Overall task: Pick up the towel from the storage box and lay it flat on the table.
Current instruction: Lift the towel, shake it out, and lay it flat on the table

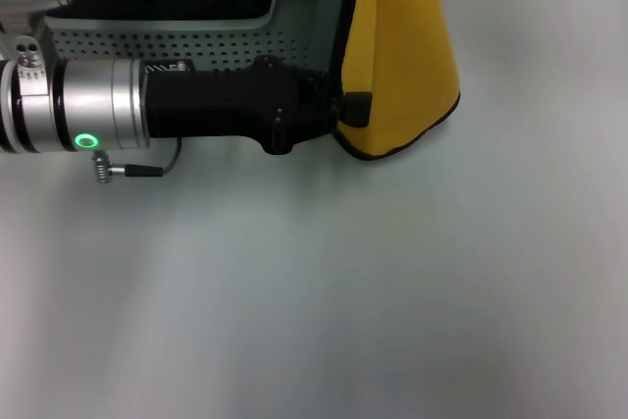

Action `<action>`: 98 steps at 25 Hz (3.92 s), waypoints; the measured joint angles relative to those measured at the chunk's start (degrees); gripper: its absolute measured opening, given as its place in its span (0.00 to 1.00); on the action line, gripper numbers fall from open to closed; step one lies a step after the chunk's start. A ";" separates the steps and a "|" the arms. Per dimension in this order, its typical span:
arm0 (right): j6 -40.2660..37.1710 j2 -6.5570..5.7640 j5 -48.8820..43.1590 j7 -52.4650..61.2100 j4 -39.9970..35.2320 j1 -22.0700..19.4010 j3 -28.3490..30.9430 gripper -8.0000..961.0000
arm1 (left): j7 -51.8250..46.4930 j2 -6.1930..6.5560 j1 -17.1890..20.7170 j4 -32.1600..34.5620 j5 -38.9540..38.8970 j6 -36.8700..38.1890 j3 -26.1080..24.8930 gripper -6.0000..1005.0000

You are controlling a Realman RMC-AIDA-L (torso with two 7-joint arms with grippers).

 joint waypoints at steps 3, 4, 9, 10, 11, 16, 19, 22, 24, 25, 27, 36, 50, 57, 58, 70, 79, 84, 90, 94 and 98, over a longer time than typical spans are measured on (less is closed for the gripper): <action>-0.14 0.06 0.05 0.04 -0.07 -0.04 0.24 0.02 | -0.05 0.00 0.19 0.06 0.03 0.00 0.00 0.11; -0.16 0.07 0.10 0.06 -0.09 -0.04 0.26 0.02 | -0.05 0.00 0.31 0.24 0.06 0.00 0.00 0.10; -0.52 0.06 0.89 0.14 -0.58 -0.43 0.37 0.02 | -0.35 0.07 0.51 0.77 0.08 0.00 0.00 0.10; -0.58 0.06 0.90 0.18 -0.76 -0.53 0.38 0.02 | -0.56 0.08 0.52 0.77 0.06 0.00 0.00 0.09; -0.66 0.08 0.90 0.32 -0.84 -0.61 0.38 0.02 | -0.72 0.09 0.54 0.78 0.03 0.01 0.00 0.09; -1.60 0.04 1.30 1.92 -2.19 -2.34 0.43 0.02 | -3.08 0.43 0.48 0.68 -0.16 0.38 0.00 0.08; -3.23 -0.43 2.35 4.03 -3.75 -4.46 0.73 0.02 | -4.09 1.58 0.82 0.41 -1.22 2.47 0.01 0.08; -6.24 -0.86 3.06 7.08 -5.00 -6.26 2.36 0.02 | -4.70 4.54 1.83 0.58 -3.49 6.63 0.00 0.04; -10.53 -1.07 3.19 9.75 -5.32 -7.08 5.69 0.02 | -6.05 7.16 2.33 1.15 -4.54 7.84 0.01 0.02; -13.21 -1.14 3.27 11.23 -5.37 -7.42 7.77 0.02 | -7.16 9.18 2.38 1.98 -4.56 7.86 0.00 0.02; -18.55 -1.21 3.77 14.03 -5.39 -8.10 12.20 0.02 | -7.88 12.03 2.35 4.38 -3.78 7.96 0.02 0.02; -26.23 -1.73 8.87 17.30 -4.95 -13.55 19.55 0.02 | -9.93 20.85 -2.26 14.87 0.88 8.08 0.05 0.02; -34.70 -2.30 5.43 17.32 -0.82 -17.03 20.25 0.02 | -14.58 23.45 -11.89 18.02 8.29 8.31 0.00 0.03; -45.74 -1.77 9.83 23.02 -1.06 -17.93 25.34 0.02 | -9.29 31.76 -11.45 38.25 21.15 8.39 -0.05 0.03; -46.60 -1.69 11.59 24.62 -1.24 -18.42 24.80 0.02 | -9.29 31.76 -11.45 38.25 21.15 8.39 -0.05 0.03; -36.60 -0.19 5.90 26.29 15.56 -16.18 7.20 0.02 | -14.77 23.72 -11.91 20.79 34.00 7.86 -0.10 0.04; -21.45 -1.30 -2.06 13.16 28.36 -9.21 3.13 0.02 | -21.83 12.79 -16.19 -0.33 41.94 0.06 -0.04 0.05; -17.62 -1.37 -4.32 10.56 28.79 -9.39 2.99 0.02 | -24.61 11.33 -16.17 -0.44 41.15 -4.31 -0.01 0.05; -11.54 -0.75 -5.00 7.82 29.35 -10.16 2.05 0.02 | -28.25 10.57 -16.37 -0.64 40.61 -10.49 0.00 0.05; -5.86 -0.38 -5.03 6.63 29.95 -10.03 -1.59 0.02 | -29.72 10.71 -16.30 -1.65 39.76 -12.33 0.00 0.05; -0.58 0.54 -5.03 5.34 30.53 -9.16 -6.13 0.02 | -30.07 10.73 -15.78 -4.01 38.84 -12.66 0.00 0.06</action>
